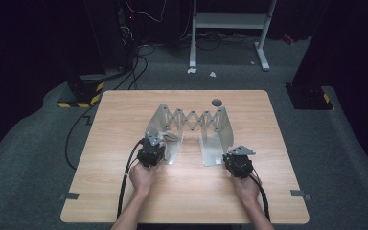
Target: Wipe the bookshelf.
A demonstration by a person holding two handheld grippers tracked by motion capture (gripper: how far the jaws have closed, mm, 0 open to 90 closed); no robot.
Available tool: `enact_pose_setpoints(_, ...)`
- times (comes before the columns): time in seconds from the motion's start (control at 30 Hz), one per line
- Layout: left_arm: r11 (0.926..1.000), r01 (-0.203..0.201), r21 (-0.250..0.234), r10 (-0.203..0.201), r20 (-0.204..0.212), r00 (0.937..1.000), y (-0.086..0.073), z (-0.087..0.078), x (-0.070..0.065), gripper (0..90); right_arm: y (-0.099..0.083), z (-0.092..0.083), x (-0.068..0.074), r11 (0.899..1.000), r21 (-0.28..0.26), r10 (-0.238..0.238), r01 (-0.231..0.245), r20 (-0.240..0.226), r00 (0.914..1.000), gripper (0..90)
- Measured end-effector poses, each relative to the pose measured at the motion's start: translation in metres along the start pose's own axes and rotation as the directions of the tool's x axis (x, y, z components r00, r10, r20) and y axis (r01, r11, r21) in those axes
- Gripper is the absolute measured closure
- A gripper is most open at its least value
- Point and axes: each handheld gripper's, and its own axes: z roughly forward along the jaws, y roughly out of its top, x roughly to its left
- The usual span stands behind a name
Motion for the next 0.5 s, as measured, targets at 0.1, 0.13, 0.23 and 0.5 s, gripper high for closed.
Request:
enact_pose_setpoints(0.1,0.9999,0.004,-0.015,-0.004,0.006,1.0000,0.006,-0.006,0.001,80.5,0.000,0.000,0.000,1.000,0.000,0.005,-0.005,-0.004,1.0000,81.9)
enact_pose_setpoints(0.13,0.9998,0.006,-0.020,-0.006,0.011,0.9999,0.009,-0.008,0.001,80.5,0.000,0.000,0.000,1.000,0.000,0.002,-0.002,-0.004,1.0000,81.9)
enact_pose_setpoints(0.23,0.9997,-0.003,-0.025,0.004,0.027,0.9996,0.014,-0.013,0.002,80.4,0.000,0.000,0.000,1.000,0.000,0.003,-0.003,-0.003,1.0000,81.9)
enact_pose_setpoints(0.5,0.9993,0.008,-0.036,-0.007,0.027,0.9996,0.020,-0.019,0.007,80.6,0.000,0.000,-0.004,1.000,0.002,0.025,-0.025,-0.029,0.9993,82.0)
